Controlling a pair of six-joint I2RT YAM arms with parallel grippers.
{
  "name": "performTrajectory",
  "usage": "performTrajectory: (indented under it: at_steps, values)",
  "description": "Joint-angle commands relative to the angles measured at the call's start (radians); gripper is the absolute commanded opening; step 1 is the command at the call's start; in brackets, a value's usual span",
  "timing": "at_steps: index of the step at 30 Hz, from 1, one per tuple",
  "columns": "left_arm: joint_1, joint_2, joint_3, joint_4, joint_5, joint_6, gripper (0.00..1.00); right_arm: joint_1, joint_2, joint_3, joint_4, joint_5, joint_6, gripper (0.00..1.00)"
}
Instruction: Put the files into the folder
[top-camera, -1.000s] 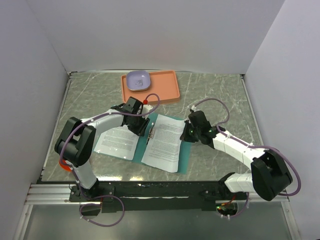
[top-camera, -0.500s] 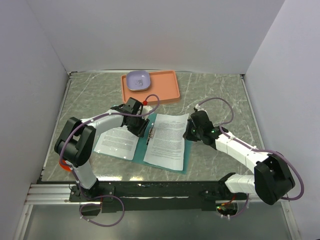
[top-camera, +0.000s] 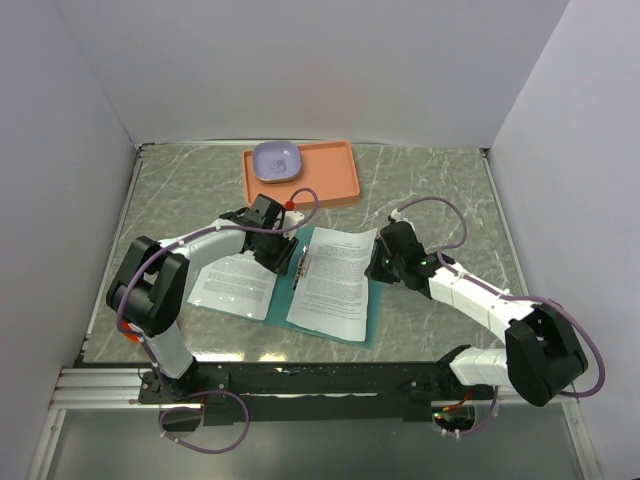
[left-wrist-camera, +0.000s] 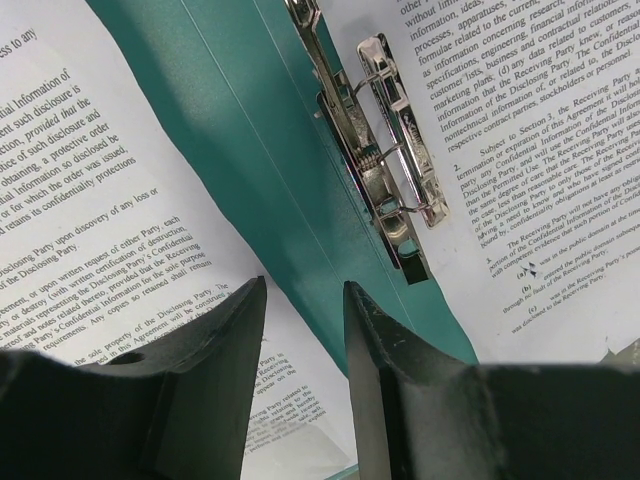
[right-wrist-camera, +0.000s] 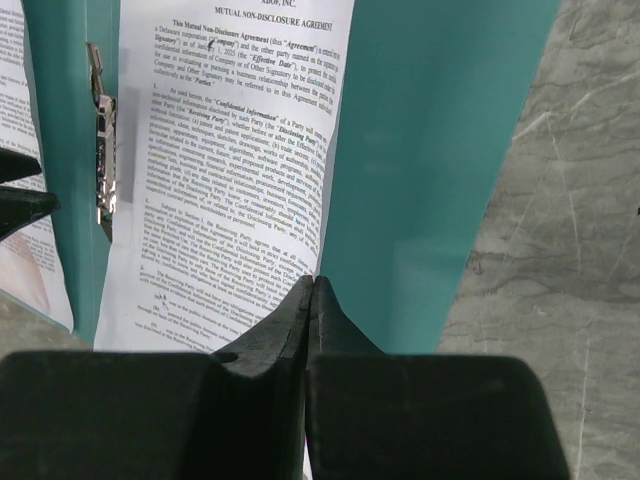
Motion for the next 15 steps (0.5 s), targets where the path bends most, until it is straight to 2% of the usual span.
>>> performTrajectory:
  at_steps: [1,15]
  values:
    - [-0.001,-0.049,0.037,-0.006,0.027,0.010,0.43,-0.006,0.021,0.011,0.042,0.014,0.019,0.00]
    - [-0.003,-0.003,0.070,0.008,0.036,0.011,0.43,-0.005,0.061,0.017,0.061,0.011,0.030,0.00]
